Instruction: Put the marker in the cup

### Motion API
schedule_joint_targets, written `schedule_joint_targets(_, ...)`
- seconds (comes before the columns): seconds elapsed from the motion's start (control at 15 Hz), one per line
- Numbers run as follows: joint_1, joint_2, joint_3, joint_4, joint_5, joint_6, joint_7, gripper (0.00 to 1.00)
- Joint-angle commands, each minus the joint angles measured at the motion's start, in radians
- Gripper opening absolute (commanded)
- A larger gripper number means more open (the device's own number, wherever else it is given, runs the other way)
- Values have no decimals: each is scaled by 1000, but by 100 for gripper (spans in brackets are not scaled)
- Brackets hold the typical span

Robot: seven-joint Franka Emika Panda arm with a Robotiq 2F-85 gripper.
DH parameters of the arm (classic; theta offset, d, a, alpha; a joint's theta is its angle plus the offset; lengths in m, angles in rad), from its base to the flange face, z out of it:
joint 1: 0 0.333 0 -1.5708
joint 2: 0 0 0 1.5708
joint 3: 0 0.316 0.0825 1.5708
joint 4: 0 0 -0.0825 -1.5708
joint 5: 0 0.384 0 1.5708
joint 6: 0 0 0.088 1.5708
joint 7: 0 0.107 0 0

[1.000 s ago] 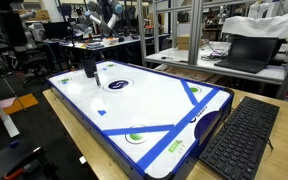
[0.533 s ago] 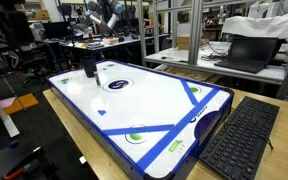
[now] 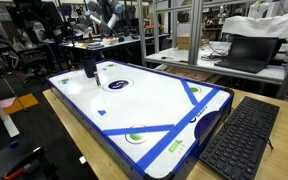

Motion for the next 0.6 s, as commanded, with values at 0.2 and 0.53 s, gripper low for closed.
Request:
schedule_joint_targets(0.2,19,102,12,75,-55,65,-21,100)
schedule_joint_targets(0.53,20,83,9,67,-55,62,-20,100)
